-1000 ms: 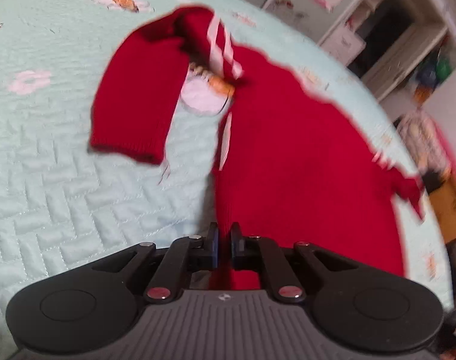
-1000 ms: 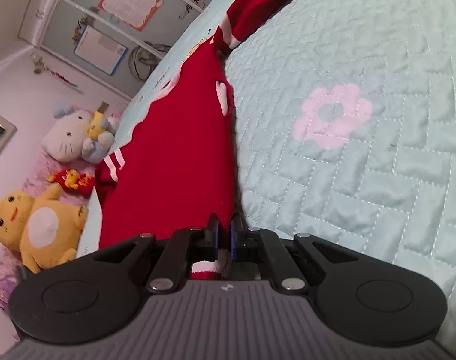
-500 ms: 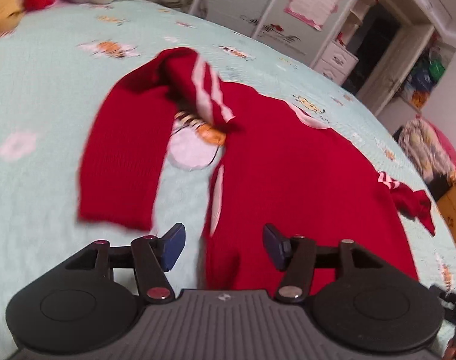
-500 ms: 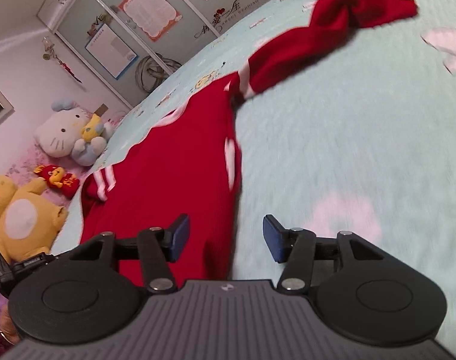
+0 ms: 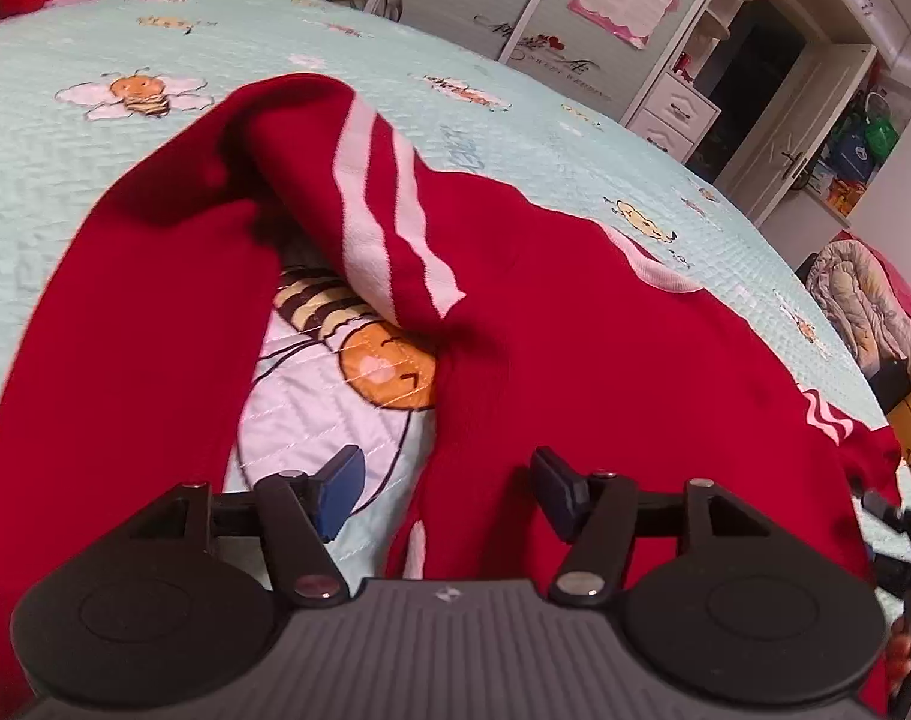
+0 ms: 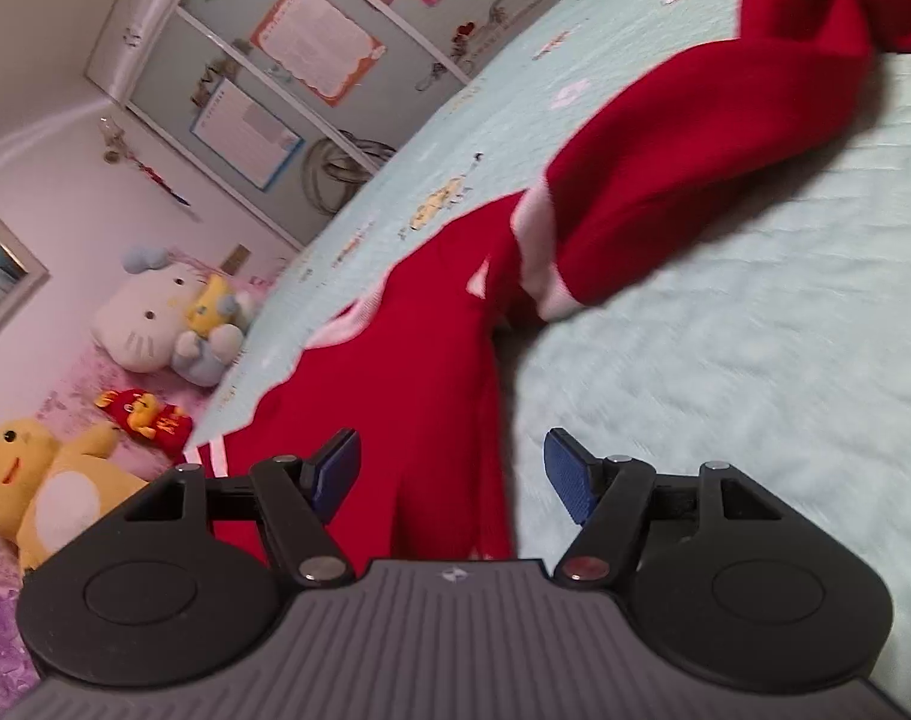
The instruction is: Fold clothes
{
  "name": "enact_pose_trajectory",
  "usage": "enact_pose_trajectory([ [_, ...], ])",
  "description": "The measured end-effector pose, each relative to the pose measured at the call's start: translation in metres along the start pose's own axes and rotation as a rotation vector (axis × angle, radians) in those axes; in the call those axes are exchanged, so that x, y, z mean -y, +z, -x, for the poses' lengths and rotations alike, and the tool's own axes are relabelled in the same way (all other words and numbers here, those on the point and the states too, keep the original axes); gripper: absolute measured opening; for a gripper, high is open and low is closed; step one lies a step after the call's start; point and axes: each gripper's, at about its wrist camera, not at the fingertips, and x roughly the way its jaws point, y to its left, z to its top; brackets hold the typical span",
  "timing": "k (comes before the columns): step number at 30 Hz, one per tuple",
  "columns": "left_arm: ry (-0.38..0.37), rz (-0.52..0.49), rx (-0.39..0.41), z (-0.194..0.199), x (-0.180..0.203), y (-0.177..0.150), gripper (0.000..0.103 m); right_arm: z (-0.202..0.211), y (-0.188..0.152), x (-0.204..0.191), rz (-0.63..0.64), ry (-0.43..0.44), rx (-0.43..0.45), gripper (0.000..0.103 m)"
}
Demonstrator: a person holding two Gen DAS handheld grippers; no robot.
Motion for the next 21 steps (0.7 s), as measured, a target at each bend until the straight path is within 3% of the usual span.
enact_pose_trajectory([
  [2, 0.001, -0.021, 0.017, -0.001, 0.004, -0.003, 0.074, -0.008, 0.001, 0.002, 0.007, 0.035, 0.009, 0.066],
  [4, 0.013, -0.045, 0.02, -0.002, 0.008, -0.004, 0.075, -0.016, -0.001, 0.0, 0.044, 0.055, -0.015, 0.049],
  [6, 0.014, -0.06, 0.016, -0.003, 0.013, -0.002, 0.074, -0.025, -0.003, 0.001, 0.054, 0.052, -0.056, 0.008],
  [10, -0.038, -0.027, 0.013, -0.007, 0.015, 0.008, 0.074, -0.022, -0.003, 0.005, 0.043, 0.042, -0.011, 0.007],
  [15, -0.007, 0.006, 0.014, -0.024, 0.017, 0.023, 0.074, -0.022, -0.001, 0.005, 0.066, 0.019, 0.004, 0.007],
  [18, 0.006, 0.038, 0.003, -0.037, 0.015, 0.03, 0.074, -0.023, 0.003, 0.013, 0.035, 0.065, -0.022, 0.008],
  [21, -0.002, 0.153, 0.021, -0.044, 0.006, 0.036, 0.074, -0.023, 0.005, 0.021, -0.002, 0.109, -0.034, 0.01],
])
